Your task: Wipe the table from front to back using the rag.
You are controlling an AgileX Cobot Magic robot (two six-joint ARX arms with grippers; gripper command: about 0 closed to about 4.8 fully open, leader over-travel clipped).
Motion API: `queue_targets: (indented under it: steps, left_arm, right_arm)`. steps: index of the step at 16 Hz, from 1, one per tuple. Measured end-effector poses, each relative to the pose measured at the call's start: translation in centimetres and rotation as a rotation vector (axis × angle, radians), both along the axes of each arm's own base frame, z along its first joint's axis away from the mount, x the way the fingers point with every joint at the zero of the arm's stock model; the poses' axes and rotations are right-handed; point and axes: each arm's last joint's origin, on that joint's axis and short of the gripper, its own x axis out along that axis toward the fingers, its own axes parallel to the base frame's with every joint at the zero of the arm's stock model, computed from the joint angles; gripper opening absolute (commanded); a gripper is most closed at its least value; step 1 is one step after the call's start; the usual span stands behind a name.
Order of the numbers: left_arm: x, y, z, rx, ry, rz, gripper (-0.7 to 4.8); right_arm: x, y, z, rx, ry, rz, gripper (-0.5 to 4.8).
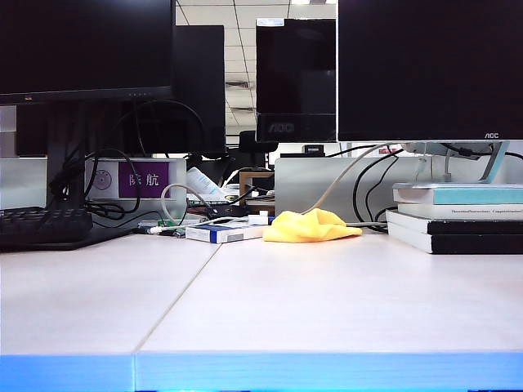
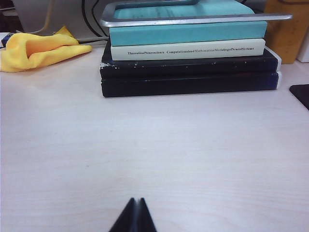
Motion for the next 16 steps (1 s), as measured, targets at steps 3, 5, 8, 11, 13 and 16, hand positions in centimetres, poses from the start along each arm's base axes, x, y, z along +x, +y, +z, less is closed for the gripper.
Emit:
queue_targets:
  steps: [3,5,8,11,13,16]
  left_arm:
    - [0.0,0.1,0.0,-0.031,0.002,0.044,0.57]
    - [0.0,0.1,0.0,-0.056,0.002,0.050,-0.02]
    - [0.0,0.1,0.0,-0.127,0.000,0.062,-0.05]
    - [-0.2,0.1,1.0,-0.156,-0.021,0.065,-0.05]
    - [-0.6,0.1,3.4,-0.162,-0.097,0.068,-0.05]
    - [-1.4,0.4,8.8,-0.145,-0.235,0.131,-0.05]
  right_arm:
    - [0.0,0.0,0.0,0.000,0.000,0.000,-0.06]
    - [0.0,0.0,0.0,0.000,0.000,0.000,-0.06]
    - [0.0,0.0,0.2,0.000,-0.010,-0.002,-0.06]
    - [-0.3,-0.1,2.3,-0.004,-0.081,-0.044,-0.06]
    - [-0.7,-0.2,4.0,0.005,-0.146,-0.076,-0.06]
    - [-1.5,-0.5,6.6,0.051,-0.230,-0.178,-0.06]
